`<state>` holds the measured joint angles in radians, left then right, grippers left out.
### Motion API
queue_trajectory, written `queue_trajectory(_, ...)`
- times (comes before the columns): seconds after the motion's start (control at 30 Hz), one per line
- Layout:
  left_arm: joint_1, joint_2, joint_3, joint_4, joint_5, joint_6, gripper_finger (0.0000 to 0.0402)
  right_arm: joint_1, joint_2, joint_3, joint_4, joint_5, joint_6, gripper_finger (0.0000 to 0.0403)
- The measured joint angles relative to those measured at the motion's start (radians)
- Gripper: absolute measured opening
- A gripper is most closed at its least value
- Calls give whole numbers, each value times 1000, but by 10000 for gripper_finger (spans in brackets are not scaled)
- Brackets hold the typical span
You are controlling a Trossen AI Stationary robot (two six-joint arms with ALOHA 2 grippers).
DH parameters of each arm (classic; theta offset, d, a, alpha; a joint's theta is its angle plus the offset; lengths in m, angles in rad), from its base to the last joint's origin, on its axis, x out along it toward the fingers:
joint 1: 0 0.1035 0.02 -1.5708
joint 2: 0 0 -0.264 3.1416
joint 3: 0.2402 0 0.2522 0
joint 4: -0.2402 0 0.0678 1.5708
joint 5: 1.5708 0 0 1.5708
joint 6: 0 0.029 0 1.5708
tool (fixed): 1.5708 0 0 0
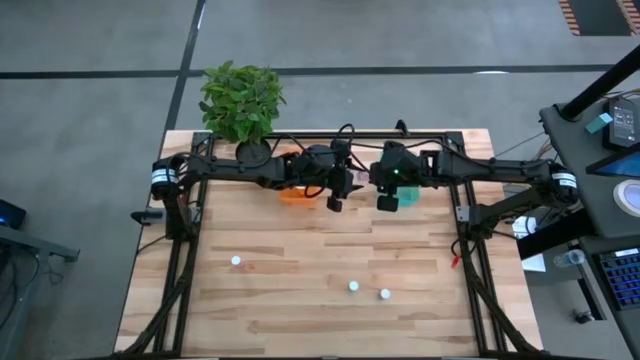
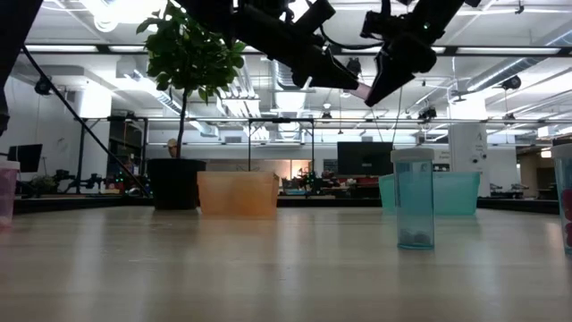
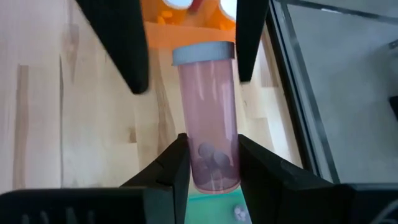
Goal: Pick and place medicine bottles into bin by pill shape (circle, oval)
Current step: Put the bottom pink tablet bottle into the green bin
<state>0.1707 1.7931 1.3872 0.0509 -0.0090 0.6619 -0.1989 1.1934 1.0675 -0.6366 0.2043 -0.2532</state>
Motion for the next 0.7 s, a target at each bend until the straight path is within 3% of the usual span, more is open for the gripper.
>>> queue_trajectory(0.37,15,-54,-15,-31,1,28,206,0,-64,-181,200,-2,19,101)
queue_trajectory(0.57,18,-130,-99,19,26,12,206,0,-144,-348,451,-3,29,104)
queue_trajectory(0.7,18,-182,-184,140,56,-29,206,0,-179,-468,719,-26,27,101)
